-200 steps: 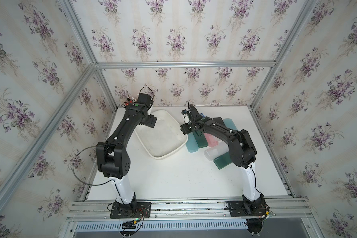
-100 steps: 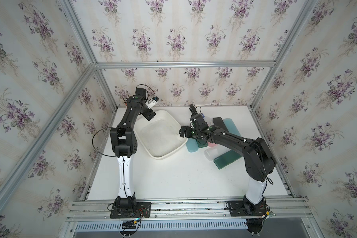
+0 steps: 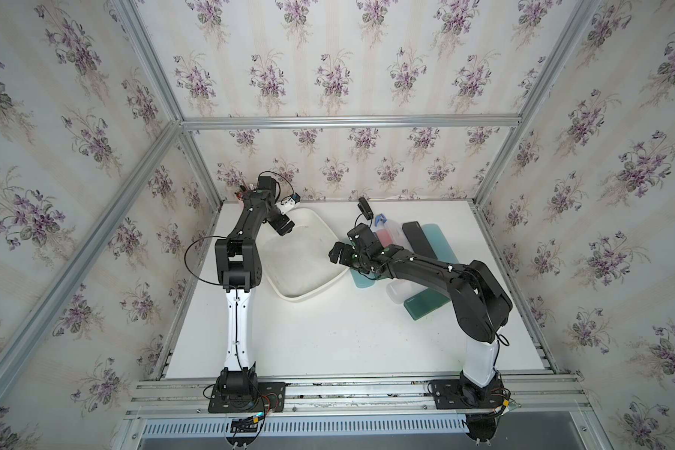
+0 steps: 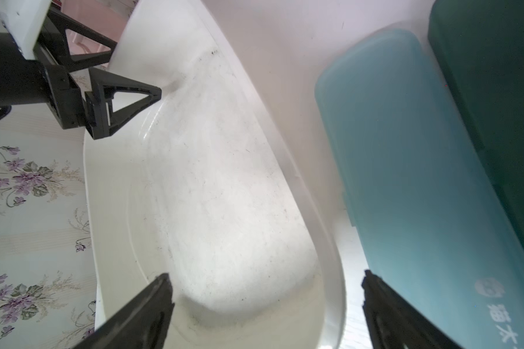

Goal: Put the pencil case into the storage box
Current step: Adjust the storage box at the center of the board.

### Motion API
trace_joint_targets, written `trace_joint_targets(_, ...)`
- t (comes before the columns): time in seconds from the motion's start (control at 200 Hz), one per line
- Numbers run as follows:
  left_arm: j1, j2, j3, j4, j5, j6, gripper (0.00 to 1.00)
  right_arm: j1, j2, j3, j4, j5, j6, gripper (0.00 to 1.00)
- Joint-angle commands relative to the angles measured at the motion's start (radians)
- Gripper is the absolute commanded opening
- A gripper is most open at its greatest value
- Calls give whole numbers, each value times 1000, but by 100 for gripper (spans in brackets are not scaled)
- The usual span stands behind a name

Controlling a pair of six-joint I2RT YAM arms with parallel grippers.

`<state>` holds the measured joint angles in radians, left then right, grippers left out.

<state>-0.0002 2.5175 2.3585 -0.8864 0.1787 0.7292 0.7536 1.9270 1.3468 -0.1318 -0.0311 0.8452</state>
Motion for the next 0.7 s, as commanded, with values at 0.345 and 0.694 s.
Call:
trace_joint_targets(0.345, 0, -71, -80, -96, -81, -243, 80, 27, -96, -80, 44, 25, 37, 97)
trace_joint_targets(0.694, 0, -143, -165, -214, -188, -536, 70, 43, -74, -106, 62, 20, 2, 88)
